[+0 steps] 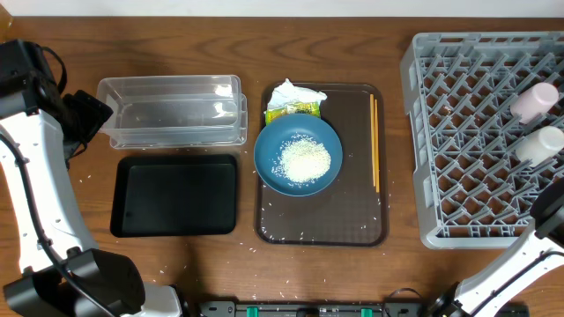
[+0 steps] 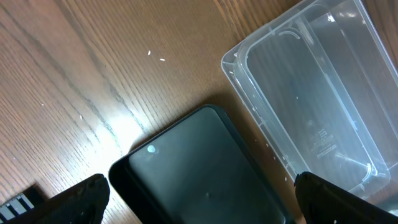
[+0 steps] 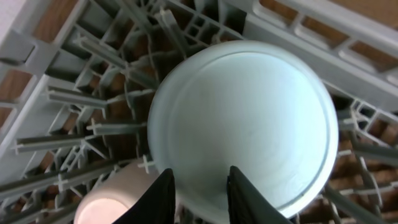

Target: Sort waste into correct bins and load items into the dishwasher rack

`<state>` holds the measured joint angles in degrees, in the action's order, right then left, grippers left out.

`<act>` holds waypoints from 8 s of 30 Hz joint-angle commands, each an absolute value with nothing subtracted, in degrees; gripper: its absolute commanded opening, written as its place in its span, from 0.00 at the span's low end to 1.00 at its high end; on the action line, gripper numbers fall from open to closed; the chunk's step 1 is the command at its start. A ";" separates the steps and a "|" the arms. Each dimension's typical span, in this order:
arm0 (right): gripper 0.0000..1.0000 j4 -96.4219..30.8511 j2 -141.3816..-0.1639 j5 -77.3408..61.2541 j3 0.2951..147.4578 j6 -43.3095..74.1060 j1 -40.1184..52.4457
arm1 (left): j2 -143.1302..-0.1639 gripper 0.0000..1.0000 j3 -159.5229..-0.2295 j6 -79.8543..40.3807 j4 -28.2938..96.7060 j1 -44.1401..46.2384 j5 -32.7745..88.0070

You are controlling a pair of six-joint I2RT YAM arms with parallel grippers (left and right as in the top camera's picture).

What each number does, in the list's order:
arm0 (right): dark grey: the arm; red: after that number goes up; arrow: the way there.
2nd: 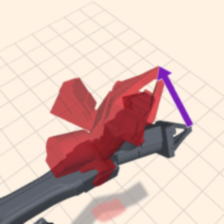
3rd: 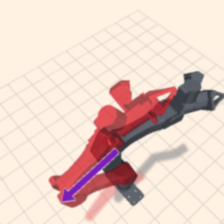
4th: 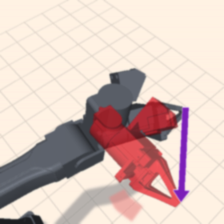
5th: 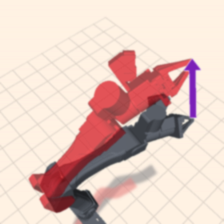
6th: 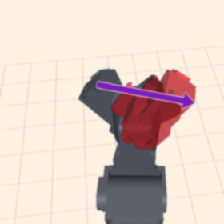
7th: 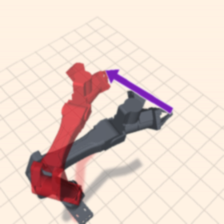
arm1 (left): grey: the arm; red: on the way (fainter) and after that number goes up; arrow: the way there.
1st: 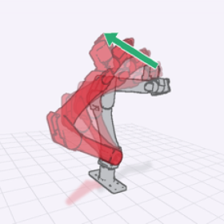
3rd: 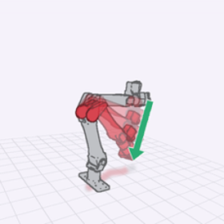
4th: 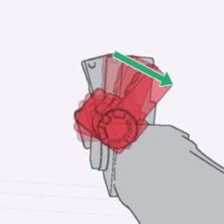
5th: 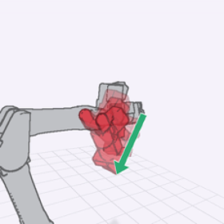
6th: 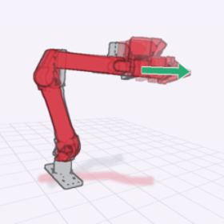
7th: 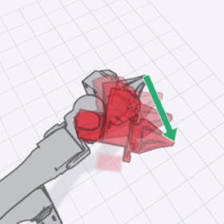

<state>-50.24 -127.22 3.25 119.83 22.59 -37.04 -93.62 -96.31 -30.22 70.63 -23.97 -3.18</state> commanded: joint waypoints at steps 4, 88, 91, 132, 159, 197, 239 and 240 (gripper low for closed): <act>0.24 -53.93 -125.89 5.48 120.01 22.68 -37.76 | -92.84 0.98 -97.21 -30.74 70.91 -24.16 -3.49; 0.36 -38.22 -111.35 -2.92 106.13 21.58 -36.01 | -92.84 0.98 -97.21 -30.74 70.91 -24.16 -3.49; 0.18 -39.27 -112.14 0.56 106.13 21.02 -36.10 | -92.84 0.98 -97.21 -30.74 70.91 -24.16 -3.49; 0.01 -31.42 -124.90 5.58 106.10 20.10 -40.47 | -92.84 0.98 -97.21 -30.74 70.91 -24.16 -3.49; 0.01 -27.24 -127.94 5.65 106.10 17.89 -40.49 | -92.84 0.98 -97.19 -30.74 70.91 -24.16 -3.49; 0.01 -22.13 -124.20 -4.08 106.13 17.52 -39.68 | -92.84 0.98 -97.21 -30.74 70.91 -24.16 -3.49; 0.57 -56.21 -114.72 -3.03 106.00 17.32 10.61 | -92.84 0.98 -97.21 -30.74 70.91 -24.16 -3.49; 0.55 -56.27 -115.57 -2.02 106.00 17.93 11.62 | -92.84 0.98 -97.21 -30.74 70.89 -24.16 -3.49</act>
